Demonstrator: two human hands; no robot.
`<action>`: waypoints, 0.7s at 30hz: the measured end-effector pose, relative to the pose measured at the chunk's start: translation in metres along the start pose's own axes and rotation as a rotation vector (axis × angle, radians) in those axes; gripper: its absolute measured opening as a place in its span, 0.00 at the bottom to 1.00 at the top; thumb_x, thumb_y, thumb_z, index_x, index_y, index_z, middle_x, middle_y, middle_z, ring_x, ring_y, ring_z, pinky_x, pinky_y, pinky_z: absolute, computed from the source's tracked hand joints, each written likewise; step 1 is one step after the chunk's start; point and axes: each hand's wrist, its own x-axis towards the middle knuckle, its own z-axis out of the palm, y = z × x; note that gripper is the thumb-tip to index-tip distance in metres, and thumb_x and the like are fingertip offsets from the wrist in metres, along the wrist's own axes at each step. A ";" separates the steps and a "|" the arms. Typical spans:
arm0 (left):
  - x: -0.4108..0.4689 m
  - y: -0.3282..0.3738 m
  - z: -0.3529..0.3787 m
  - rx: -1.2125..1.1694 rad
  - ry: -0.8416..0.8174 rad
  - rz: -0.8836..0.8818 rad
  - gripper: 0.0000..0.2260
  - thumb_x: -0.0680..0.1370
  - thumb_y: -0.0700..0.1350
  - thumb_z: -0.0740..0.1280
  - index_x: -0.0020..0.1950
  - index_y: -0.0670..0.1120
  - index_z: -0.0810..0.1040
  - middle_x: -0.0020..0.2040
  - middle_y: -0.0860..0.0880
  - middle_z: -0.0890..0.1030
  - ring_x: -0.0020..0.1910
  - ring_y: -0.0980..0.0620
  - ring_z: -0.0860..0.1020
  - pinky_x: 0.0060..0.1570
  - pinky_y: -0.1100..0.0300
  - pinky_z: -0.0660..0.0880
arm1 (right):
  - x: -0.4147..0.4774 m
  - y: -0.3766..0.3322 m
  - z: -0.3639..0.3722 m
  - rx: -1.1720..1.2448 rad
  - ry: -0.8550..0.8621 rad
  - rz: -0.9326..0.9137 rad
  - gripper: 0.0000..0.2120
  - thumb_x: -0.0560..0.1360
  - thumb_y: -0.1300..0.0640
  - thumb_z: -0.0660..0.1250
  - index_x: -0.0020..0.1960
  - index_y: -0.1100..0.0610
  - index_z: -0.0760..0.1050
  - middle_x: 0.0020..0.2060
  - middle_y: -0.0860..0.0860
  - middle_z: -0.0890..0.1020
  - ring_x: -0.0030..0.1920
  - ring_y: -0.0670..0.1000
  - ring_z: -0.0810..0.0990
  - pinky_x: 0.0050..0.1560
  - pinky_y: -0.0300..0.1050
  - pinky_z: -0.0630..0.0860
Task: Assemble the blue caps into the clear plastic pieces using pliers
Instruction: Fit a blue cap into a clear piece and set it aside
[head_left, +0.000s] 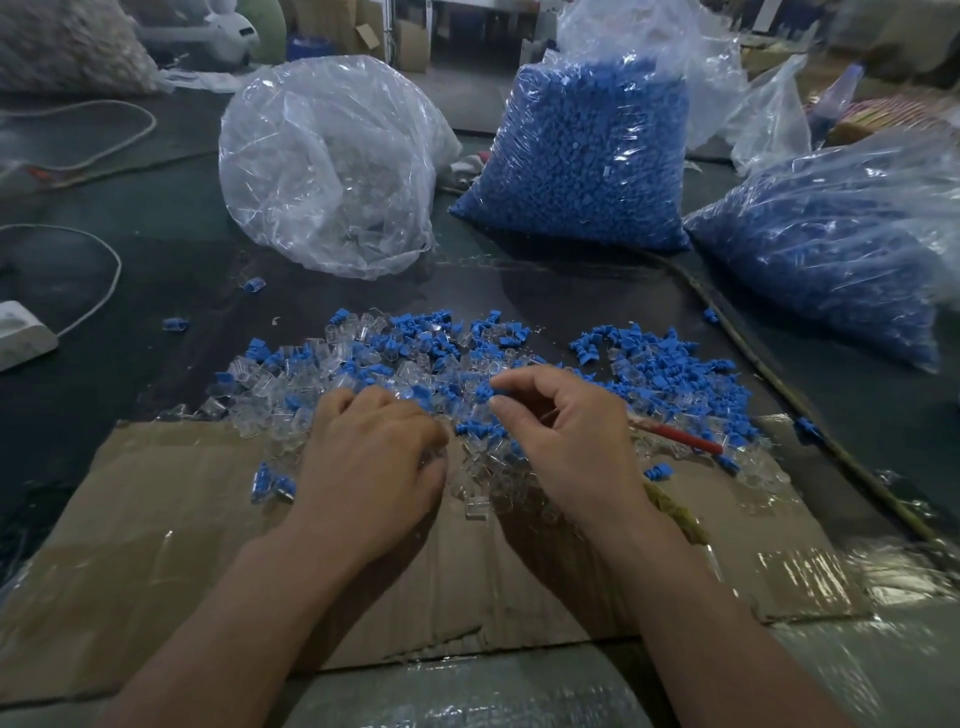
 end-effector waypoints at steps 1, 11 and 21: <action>-0.001 -0.002 0.002 -0.010 0.012 0.005 0.10 0.75 0.56 0.61 0.53 0.58 0.78 0.53 0.61 0.78 0.54 0.59 0.70 0.52 0.58 0.52 | 0.000 0.000 0.000 -0.001 -0.006 0.000 0.08 0.73 0.59 0.68 0.52 0.53 0.79 0.38 0.36 0.75 0.39 0.36 0.76 0.44 0.26 0.73; -0.002 0.008 -0.029 -1.004 0.181 -0.326 0.11 0.69 0.39 0.70 0.43 0.56 0.76 0.40 0.53 0.82 0.38 0.60 0.81 0.36 0.71 0.76 | -0.004 -0.010 -0.002 0.230 -0.030 -0.027 0.16 0.71 0.63 0.69 0.40 0.41 0.75 0.33 0.35 0.78 0.41 0.36 0.78 0.39 0.26 0.73; -0.001 0.005 -0.021 -1.332 0.003 -0.321 0.14 0.64 0.37 0.70 0.45 0.53 0.82 0.43 0.50 0.85 0.42 0.54 0.83 0.41 0.69 0.76 | -0.010 -0.017 0.004 0.247 -0.063 -0.071 0.14 0.71 0.65 0.69 0.38 0.45 0.75 0.30 0.41 0.78 0.34 0.40 0.78 0.34 0.30 0.74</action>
